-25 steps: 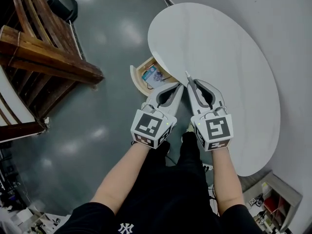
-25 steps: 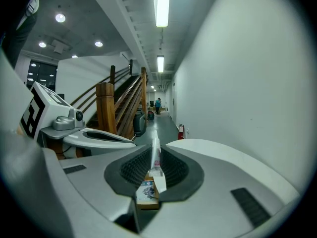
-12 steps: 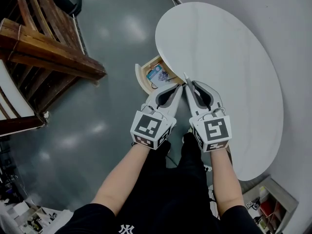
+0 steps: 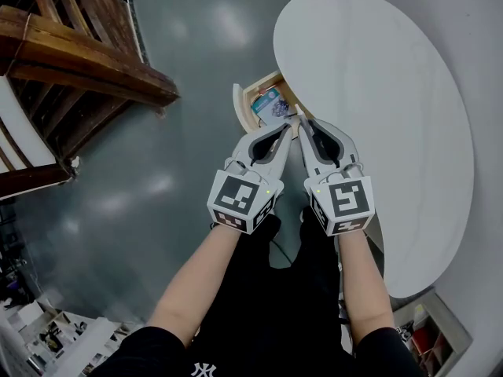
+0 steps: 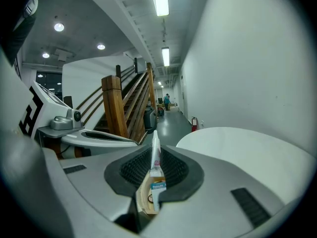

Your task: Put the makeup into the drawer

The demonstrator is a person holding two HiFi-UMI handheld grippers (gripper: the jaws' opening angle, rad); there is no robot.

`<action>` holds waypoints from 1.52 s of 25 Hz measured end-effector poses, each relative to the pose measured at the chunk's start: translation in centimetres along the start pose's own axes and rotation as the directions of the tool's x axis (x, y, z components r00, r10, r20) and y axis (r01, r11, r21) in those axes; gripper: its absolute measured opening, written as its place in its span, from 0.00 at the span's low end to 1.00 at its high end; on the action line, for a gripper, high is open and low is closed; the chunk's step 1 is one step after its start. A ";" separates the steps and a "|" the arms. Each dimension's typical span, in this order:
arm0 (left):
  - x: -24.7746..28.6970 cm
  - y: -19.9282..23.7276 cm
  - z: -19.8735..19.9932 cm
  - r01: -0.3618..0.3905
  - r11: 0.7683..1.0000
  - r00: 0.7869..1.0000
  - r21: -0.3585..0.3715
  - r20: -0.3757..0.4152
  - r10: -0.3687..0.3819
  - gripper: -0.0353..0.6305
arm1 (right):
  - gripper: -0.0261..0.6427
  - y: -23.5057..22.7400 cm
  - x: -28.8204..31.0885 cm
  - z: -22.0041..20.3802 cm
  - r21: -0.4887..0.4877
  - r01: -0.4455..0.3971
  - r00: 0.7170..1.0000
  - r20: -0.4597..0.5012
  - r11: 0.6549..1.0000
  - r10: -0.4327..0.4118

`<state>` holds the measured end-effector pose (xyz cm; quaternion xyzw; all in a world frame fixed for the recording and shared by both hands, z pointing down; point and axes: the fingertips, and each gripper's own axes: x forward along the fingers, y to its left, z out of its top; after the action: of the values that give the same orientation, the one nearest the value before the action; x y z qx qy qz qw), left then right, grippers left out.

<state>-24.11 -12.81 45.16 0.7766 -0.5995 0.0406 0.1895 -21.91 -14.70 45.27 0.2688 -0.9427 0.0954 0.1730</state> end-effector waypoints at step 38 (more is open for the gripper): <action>6.4 9.2 -13.3 -0.100 0.993 0.995 -0.067 0.006 0.101 0.07 | 0.14 -1.4 14.7 -22.1 0.012 -0.111 0.977 -0.184 0.994 0.111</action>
<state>-28.89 -16.09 61.58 0.7388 -0.6398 0.0263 0.2101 -26.78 -16.82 71.32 0.2060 -0.9361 0.1303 0.2536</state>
